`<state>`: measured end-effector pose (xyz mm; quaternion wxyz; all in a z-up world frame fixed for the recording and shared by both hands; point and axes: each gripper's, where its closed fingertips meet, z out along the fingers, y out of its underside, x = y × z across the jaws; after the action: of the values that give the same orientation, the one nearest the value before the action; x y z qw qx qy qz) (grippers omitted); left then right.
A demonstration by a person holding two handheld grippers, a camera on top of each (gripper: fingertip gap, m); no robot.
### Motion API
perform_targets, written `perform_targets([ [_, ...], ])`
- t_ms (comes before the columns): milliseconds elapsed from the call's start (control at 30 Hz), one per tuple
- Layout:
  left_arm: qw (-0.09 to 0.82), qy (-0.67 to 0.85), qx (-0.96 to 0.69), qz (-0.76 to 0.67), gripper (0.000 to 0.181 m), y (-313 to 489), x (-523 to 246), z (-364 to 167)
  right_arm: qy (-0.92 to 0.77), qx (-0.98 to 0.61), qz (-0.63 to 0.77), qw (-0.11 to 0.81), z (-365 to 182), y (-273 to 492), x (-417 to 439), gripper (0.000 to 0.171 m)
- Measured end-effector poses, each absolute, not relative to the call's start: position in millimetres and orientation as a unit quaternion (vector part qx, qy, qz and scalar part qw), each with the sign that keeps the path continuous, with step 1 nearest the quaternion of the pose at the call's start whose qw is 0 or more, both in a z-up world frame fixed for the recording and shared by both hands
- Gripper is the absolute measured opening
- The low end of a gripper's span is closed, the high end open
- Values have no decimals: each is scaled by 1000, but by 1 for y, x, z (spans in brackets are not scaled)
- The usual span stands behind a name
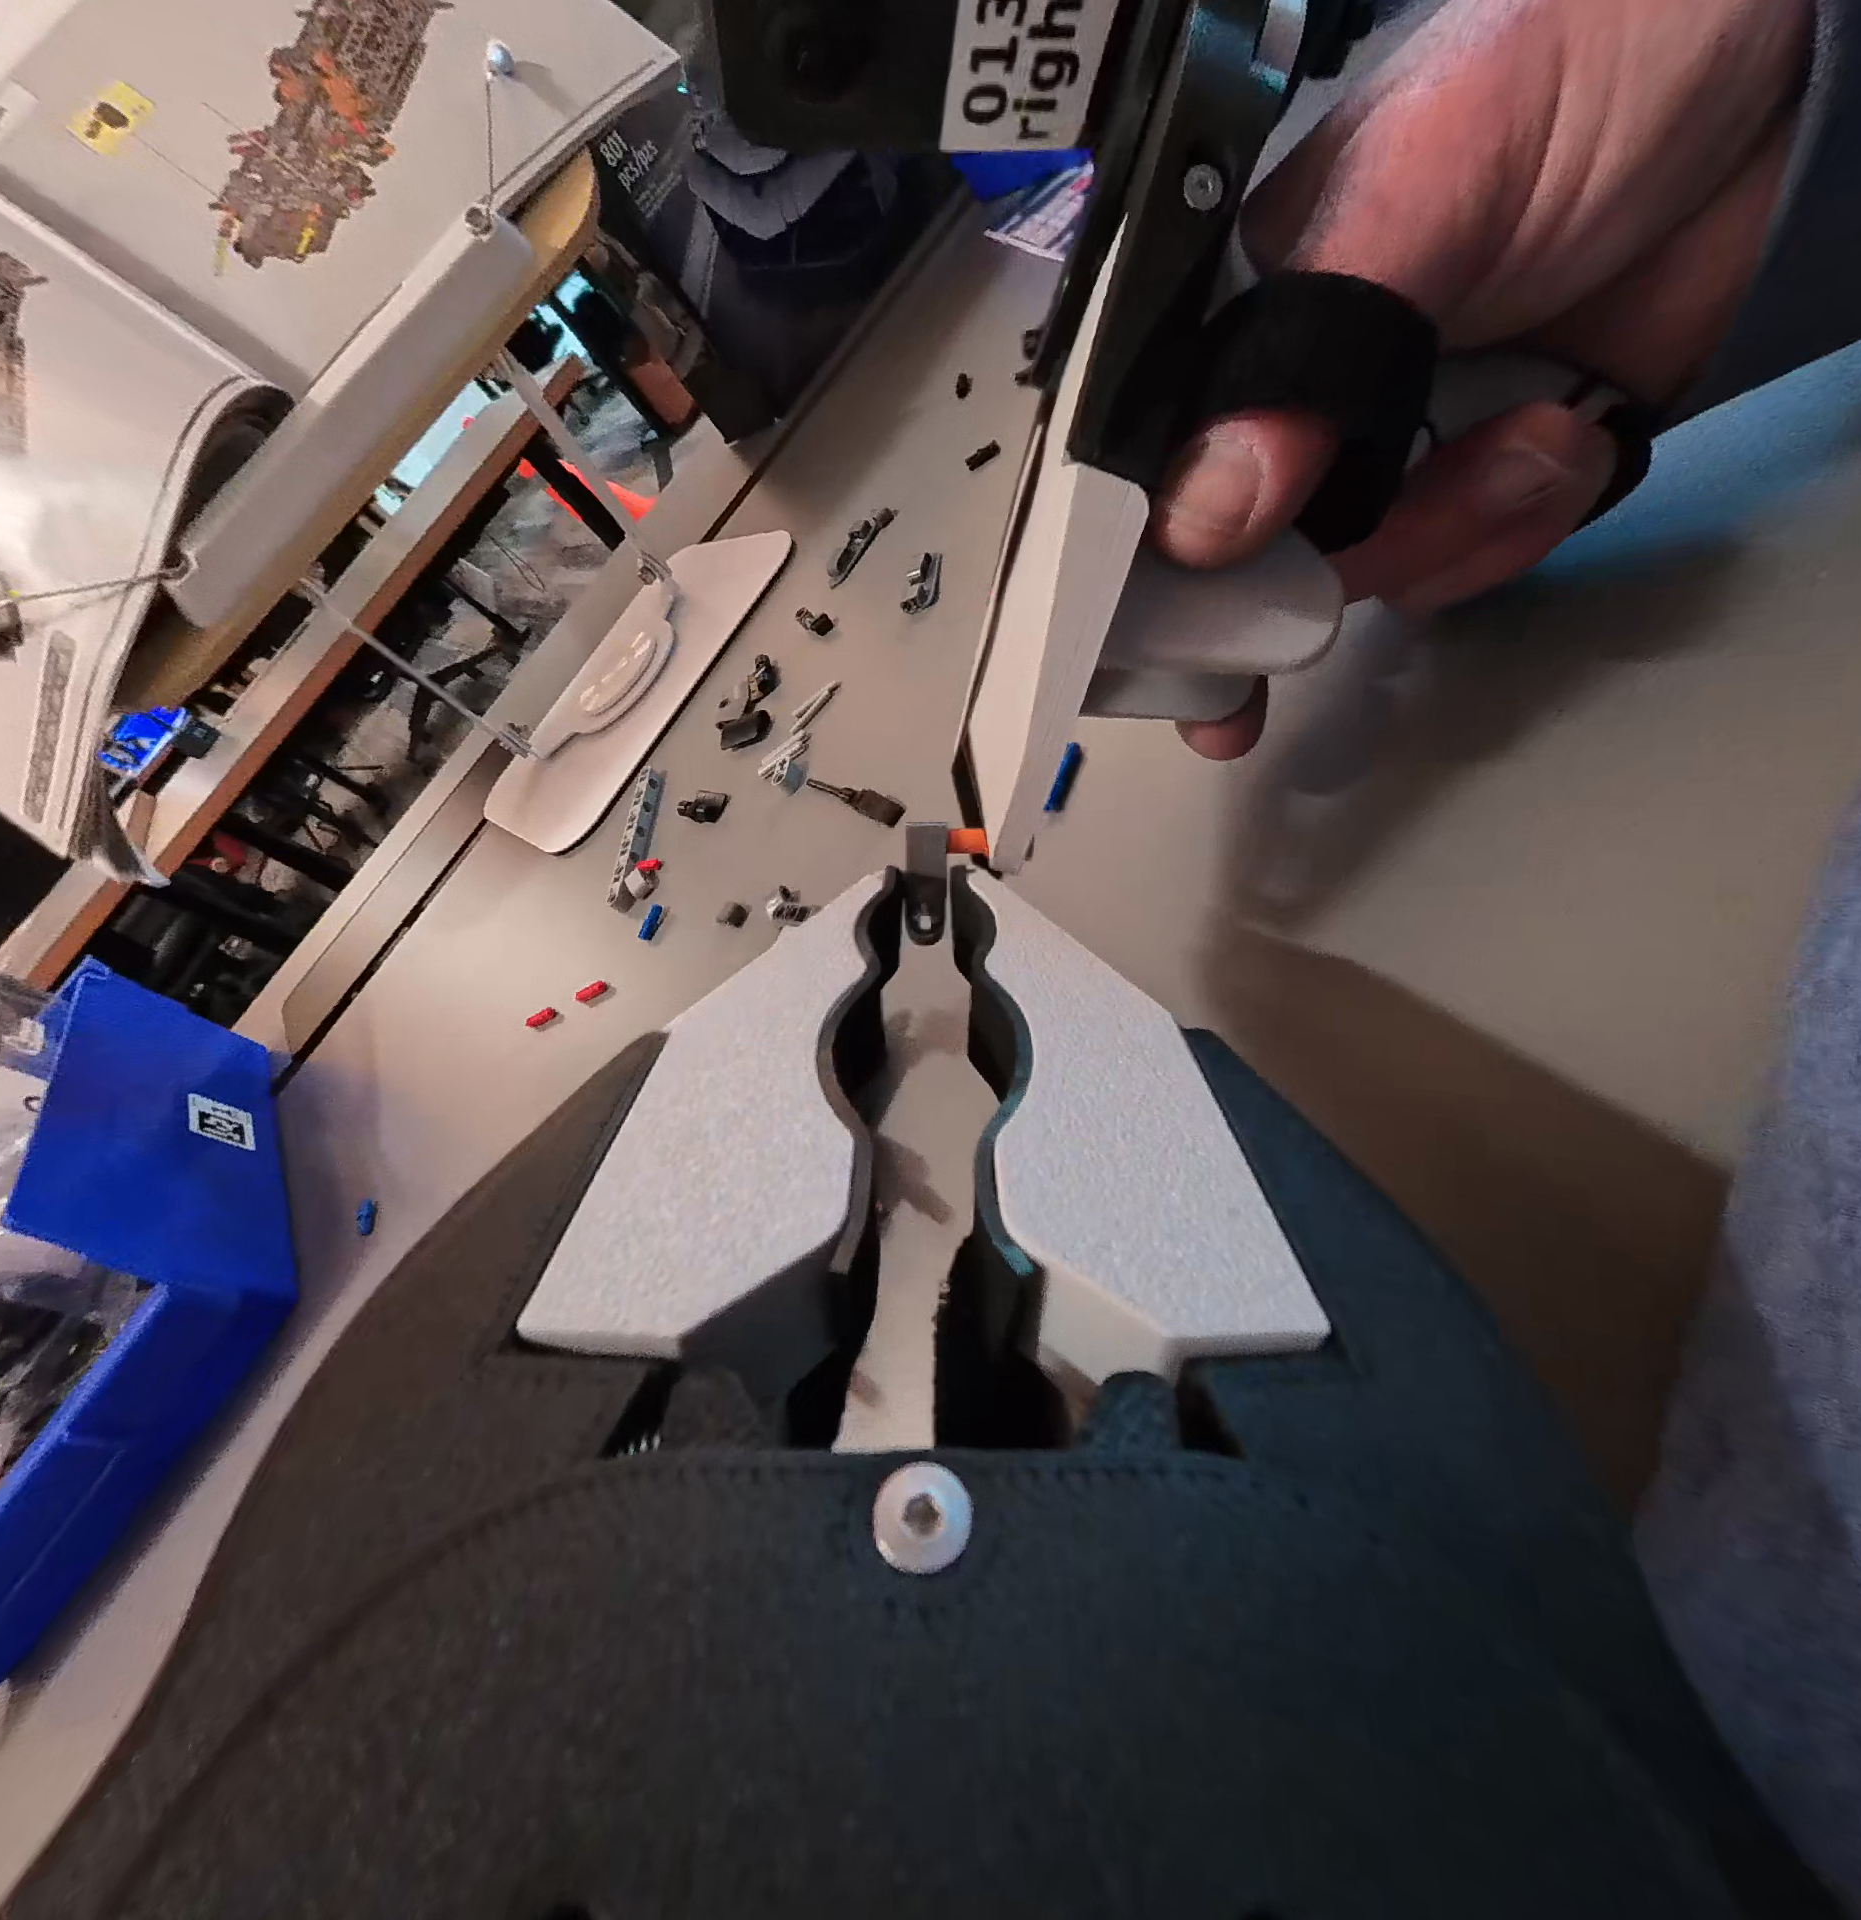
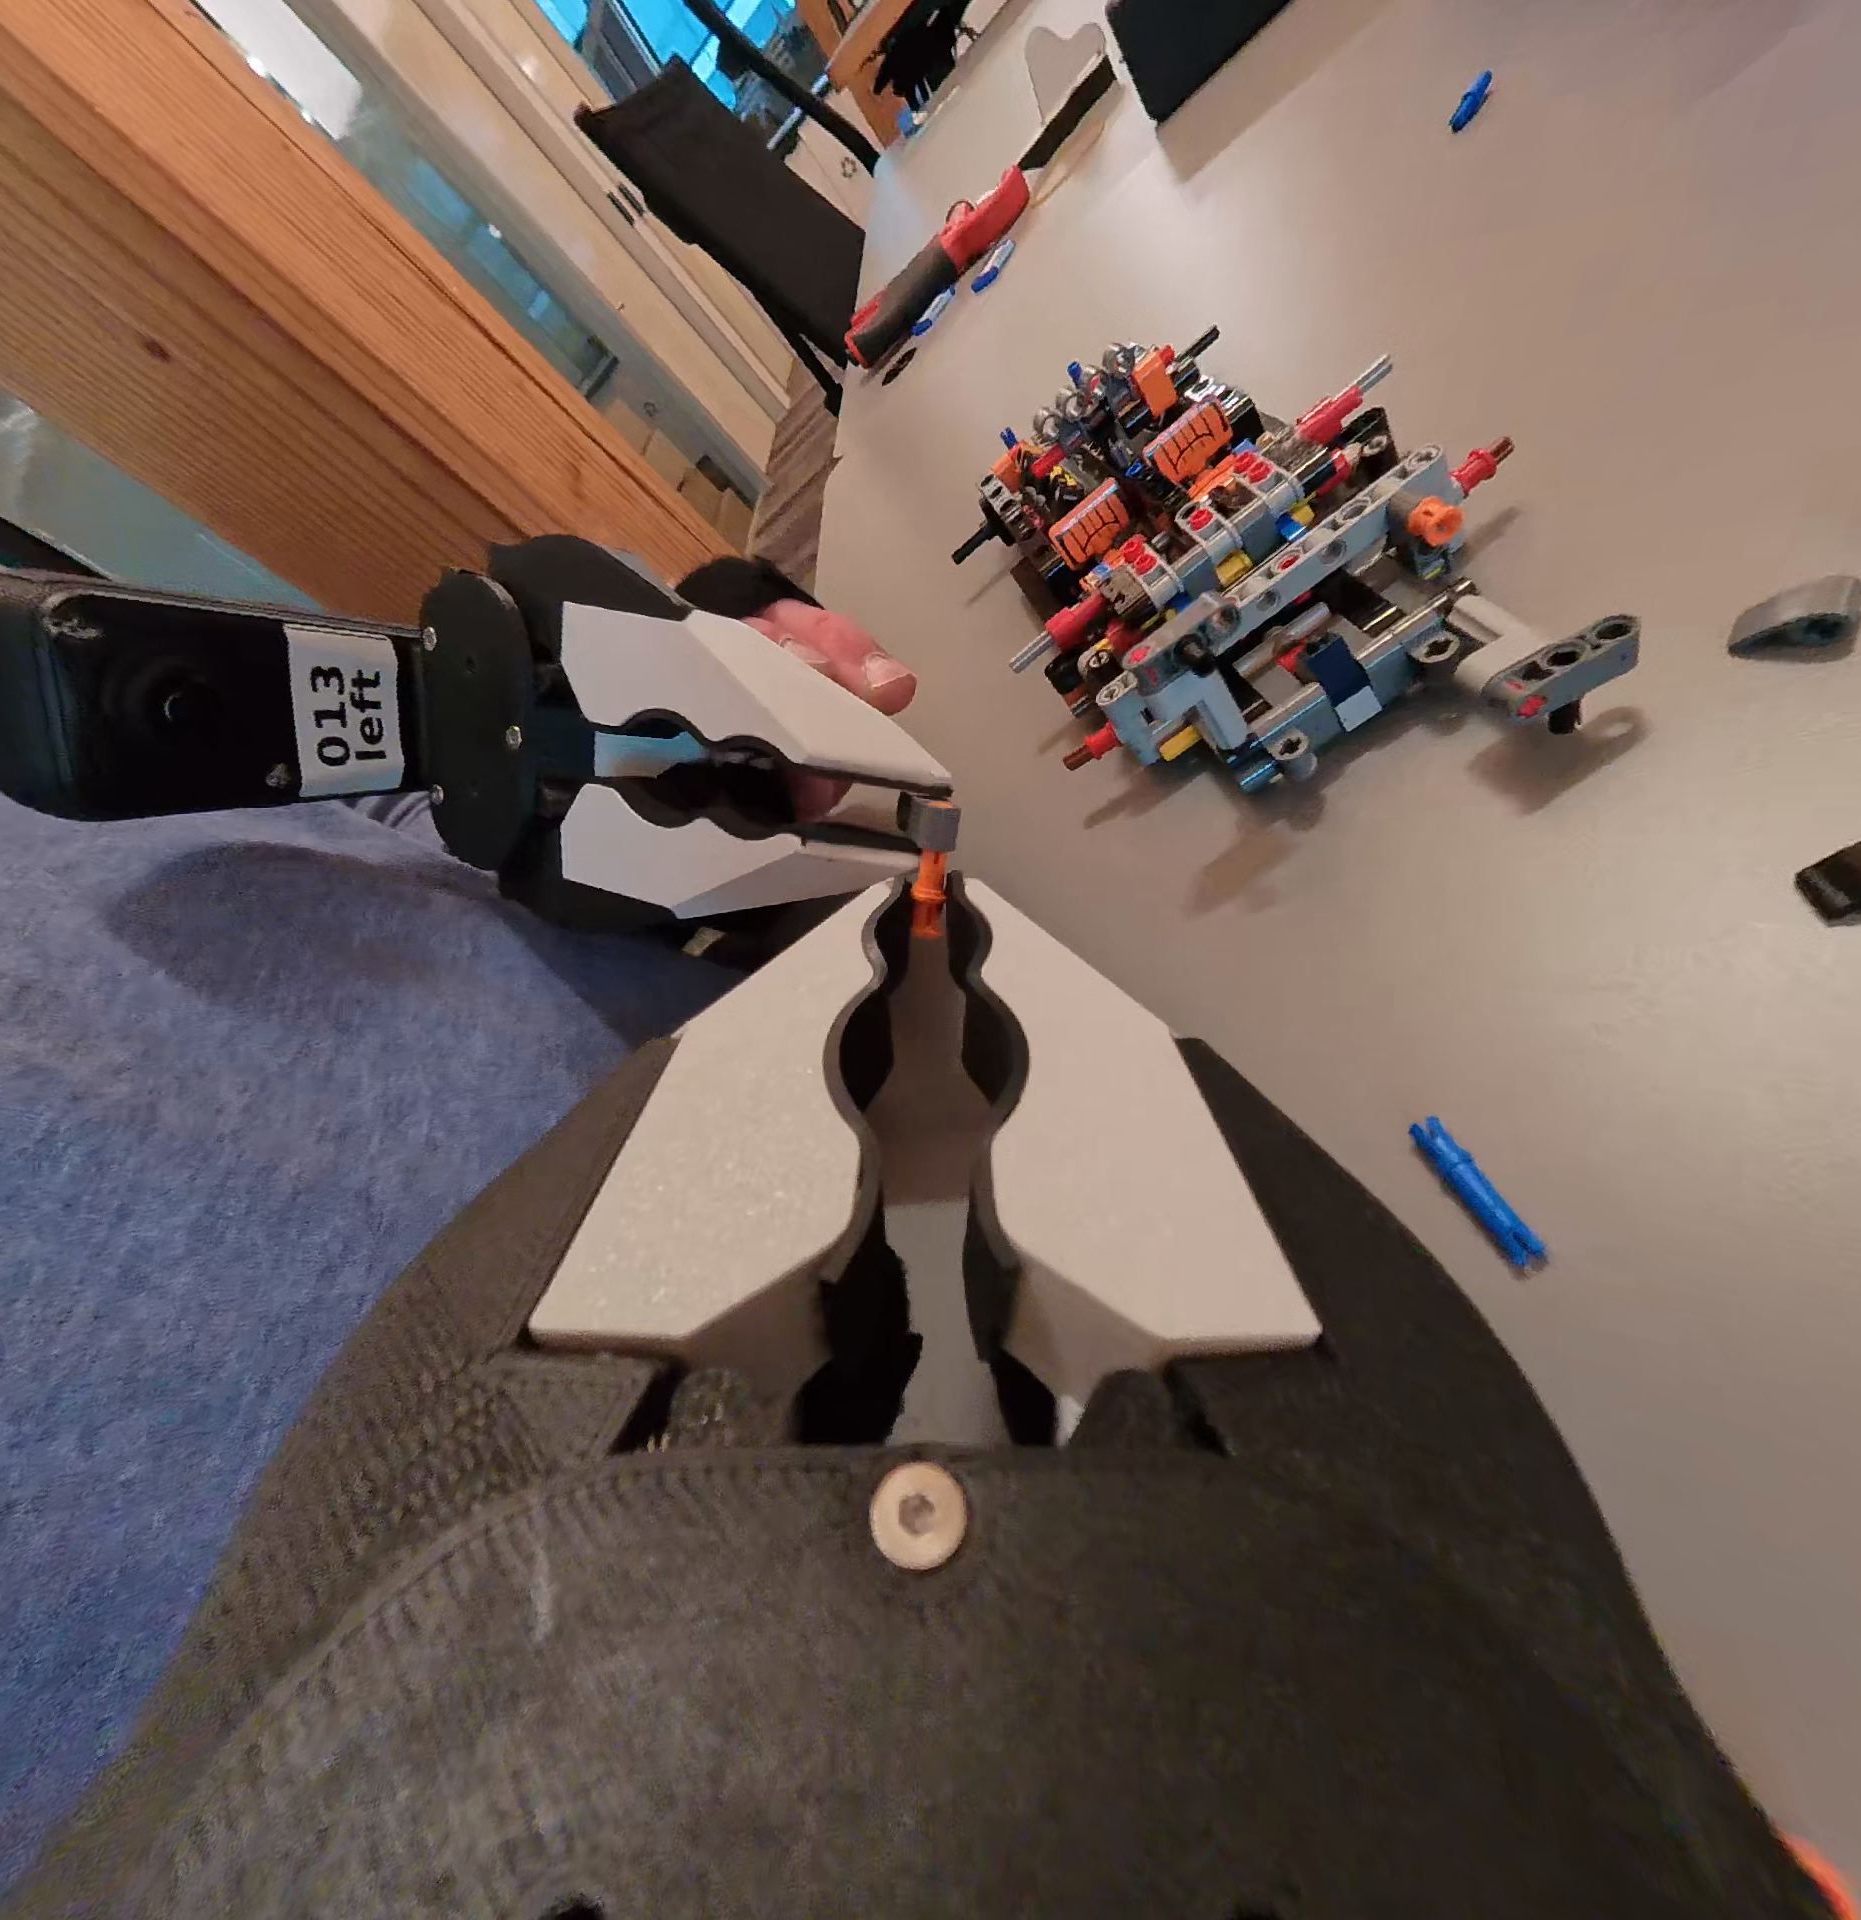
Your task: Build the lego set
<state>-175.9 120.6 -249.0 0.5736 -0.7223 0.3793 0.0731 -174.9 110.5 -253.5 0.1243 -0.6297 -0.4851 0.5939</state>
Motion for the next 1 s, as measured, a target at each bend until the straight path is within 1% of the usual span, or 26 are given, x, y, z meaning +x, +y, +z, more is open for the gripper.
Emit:
perform_targets([
  [100, 578, 361, -729, 68, 23, 116, -183, -246, -510, -627, 570, 148, -255, 113, -179, 4],
  [133, 577, 358, -731, 58, 22, 114, -184, -245, -520, -625, 562, 155, -255, 113, -181, 4],
  [200, 573, 353, -738, 55, 27, 112, -191, -243, -549, -623, 526, 182, -259, 115, -185, 4],
  [267, 565, 351, -744, 62, 41, 110, -204, -240, -593, -619, 464, 222, -266, 120, -189, 4],
  [333, 542, 348, -762, 73, 49, 113, -224, -240, -649, -599, 382, 270, -277, 125, -193, 4],
  [400, 521, 352, -775, 66, 51, 117, -240, -239, -699, -568, 308, 307, -286, 127, -198, 4],
  [467, 479, 375, -792, 55, 59, 121, -248, -249, -727, -540, 268, 329, -291, 125, -205, 4],
  [533, 467, 399, -787, 62, 62, 128, -253, -253, -750, -512, 229, 351, -293, 125, -211, 4],
  [567, 459, 403, -789, 65, 67, 132, -255, -255, -757, -505, 212, 356, -295, 126, -213, 4],
  [667, 444, 417, -792, 51, 71, 138, -250, -262, -773, -487, 169, 370, -298, 127, -217, 4],
  [767, 429, 423, -794, 74, 68, 141, -248, -277, -794, -465, 128, 371, -303, 126, -220, 4],
  [833, 434, 420, -792, 90, 67, 144, -249, -282, -804, -454, 98, 370, -307, 131, -222, 4],
  [900, 438, 417, -791, 96, 64, 146, -250, -284, -808, -450, 89, 371, -308, 134, -223, 5],
  [1000, 435, 426, -787, 101, 66, 147, -252, -284, -811, -446, 98, 366, -306, 134, -225, 4],
])
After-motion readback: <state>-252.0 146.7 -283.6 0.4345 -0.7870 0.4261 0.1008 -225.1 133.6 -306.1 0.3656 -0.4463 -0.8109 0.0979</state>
